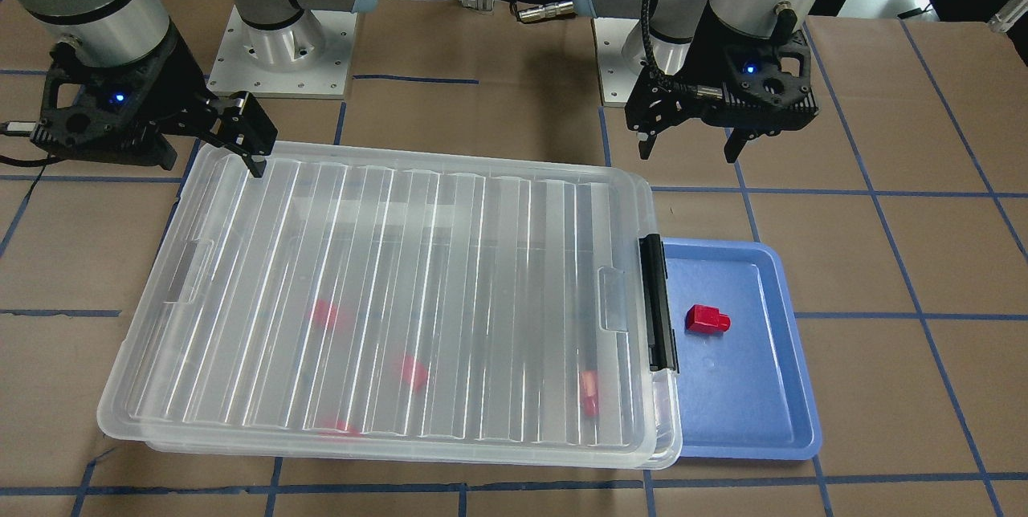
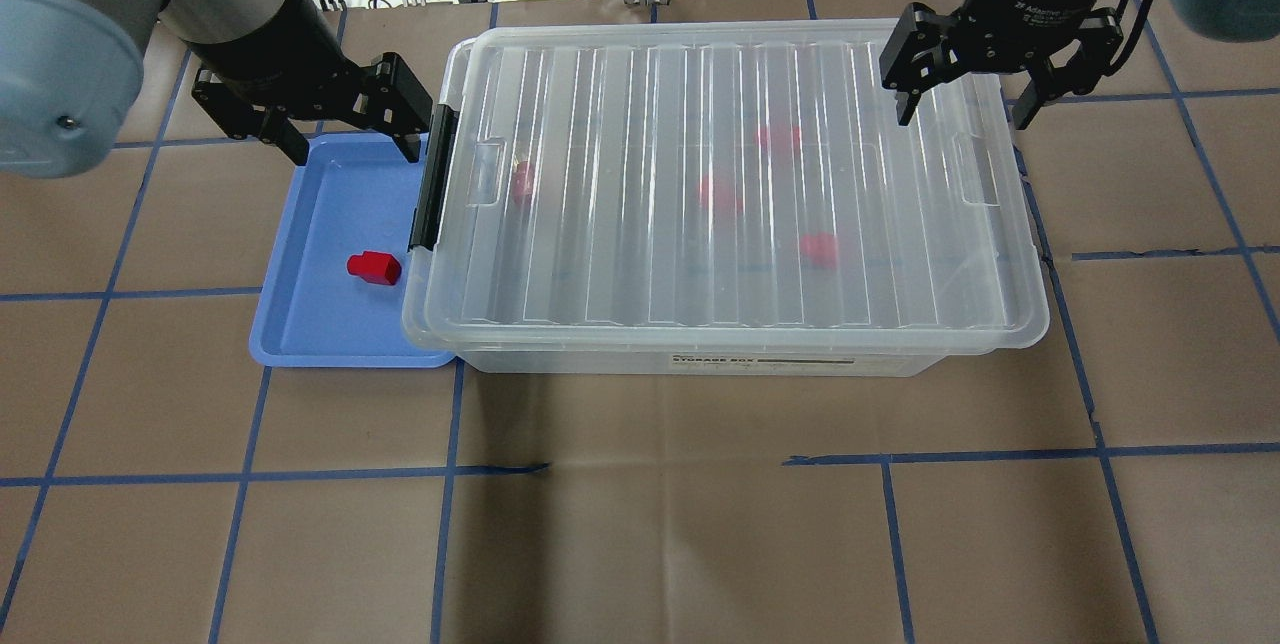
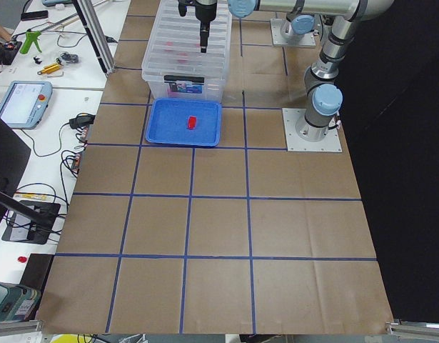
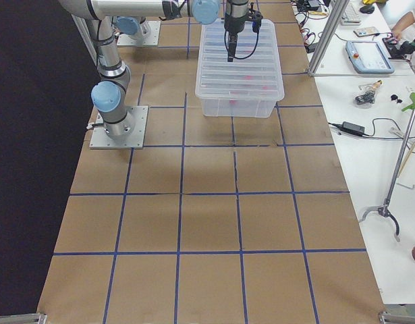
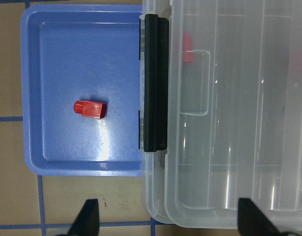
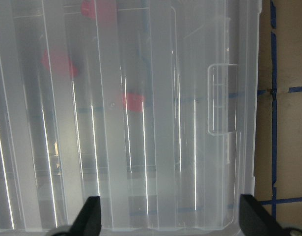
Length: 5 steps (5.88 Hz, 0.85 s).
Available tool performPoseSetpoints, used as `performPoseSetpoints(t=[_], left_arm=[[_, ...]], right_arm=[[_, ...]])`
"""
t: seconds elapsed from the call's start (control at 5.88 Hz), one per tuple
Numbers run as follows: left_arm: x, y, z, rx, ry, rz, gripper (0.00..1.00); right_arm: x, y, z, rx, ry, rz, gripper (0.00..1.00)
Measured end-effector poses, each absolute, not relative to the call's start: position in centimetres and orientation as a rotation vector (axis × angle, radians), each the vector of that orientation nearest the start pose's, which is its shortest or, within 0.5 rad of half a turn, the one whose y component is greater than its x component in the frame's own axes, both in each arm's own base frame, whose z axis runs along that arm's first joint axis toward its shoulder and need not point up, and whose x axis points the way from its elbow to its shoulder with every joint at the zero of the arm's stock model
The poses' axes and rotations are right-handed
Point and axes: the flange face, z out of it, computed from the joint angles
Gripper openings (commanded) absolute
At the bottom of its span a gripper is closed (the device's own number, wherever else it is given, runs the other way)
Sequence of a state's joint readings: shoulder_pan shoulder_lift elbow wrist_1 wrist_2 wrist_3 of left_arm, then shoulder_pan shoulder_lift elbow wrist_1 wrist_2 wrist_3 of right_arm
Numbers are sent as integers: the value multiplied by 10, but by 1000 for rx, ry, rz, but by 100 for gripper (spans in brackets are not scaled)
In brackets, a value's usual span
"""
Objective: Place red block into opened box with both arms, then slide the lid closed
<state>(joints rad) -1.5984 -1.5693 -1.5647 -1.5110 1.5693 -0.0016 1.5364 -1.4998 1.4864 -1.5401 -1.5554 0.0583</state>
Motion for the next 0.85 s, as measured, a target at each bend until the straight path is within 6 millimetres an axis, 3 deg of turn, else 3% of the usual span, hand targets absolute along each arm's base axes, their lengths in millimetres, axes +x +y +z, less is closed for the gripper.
performPoseSetpoints(t=[0.51, 0.68, 0.85], left_arm=[[-147, -494, 497, 41, 3142, -104, 98], [-147, -494, 497, 41, 3142, -104, 98], [-147, -494, 497, 41, 3142, -103, 98]], right_arm=[[102, -530, 483, 85, 3136, 46, 100], [82, -536, 470, 59, 3134, 73, 100], [45, -541, 445, 54, 3123, 110, 100]])
